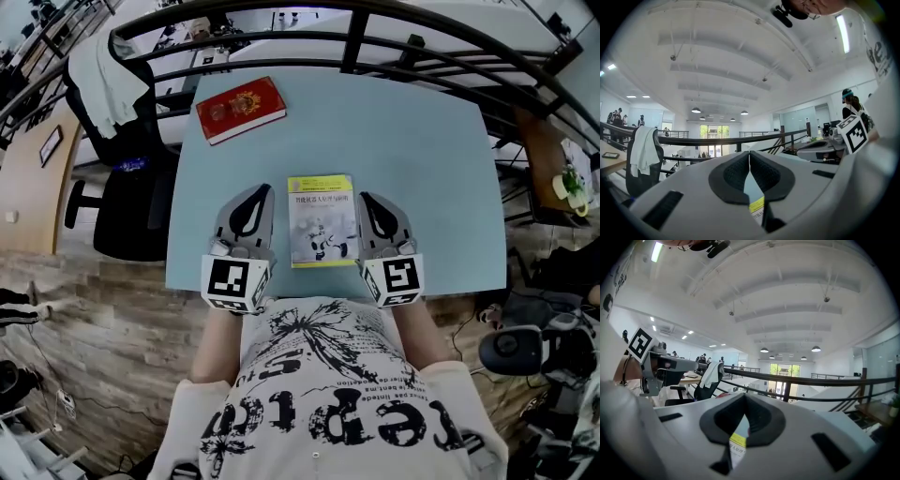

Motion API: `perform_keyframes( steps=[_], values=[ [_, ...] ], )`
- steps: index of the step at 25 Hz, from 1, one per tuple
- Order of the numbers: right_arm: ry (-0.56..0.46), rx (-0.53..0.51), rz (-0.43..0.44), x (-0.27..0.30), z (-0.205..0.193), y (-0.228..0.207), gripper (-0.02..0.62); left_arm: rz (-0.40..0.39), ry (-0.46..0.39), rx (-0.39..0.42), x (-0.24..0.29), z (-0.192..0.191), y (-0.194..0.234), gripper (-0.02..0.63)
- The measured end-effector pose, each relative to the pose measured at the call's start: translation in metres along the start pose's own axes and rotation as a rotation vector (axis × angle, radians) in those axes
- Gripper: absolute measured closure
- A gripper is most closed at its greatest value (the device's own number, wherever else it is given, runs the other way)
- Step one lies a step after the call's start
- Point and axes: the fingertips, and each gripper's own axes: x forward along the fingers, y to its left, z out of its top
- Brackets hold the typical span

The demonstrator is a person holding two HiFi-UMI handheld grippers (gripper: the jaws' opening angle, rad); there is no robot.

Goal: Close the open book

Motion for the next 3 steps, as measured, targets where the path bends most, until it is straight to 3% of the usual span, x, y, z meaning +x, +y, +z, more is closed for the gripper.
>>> perform_keyframes(
  steps=[3],
  values=[
    [0.003,-0.01,0.002,0.0026,-0.0001,0.0001,0.588,0.0,0.008,0.005,0.0024,-0.0021,0.0009,0.584]
  ],
)
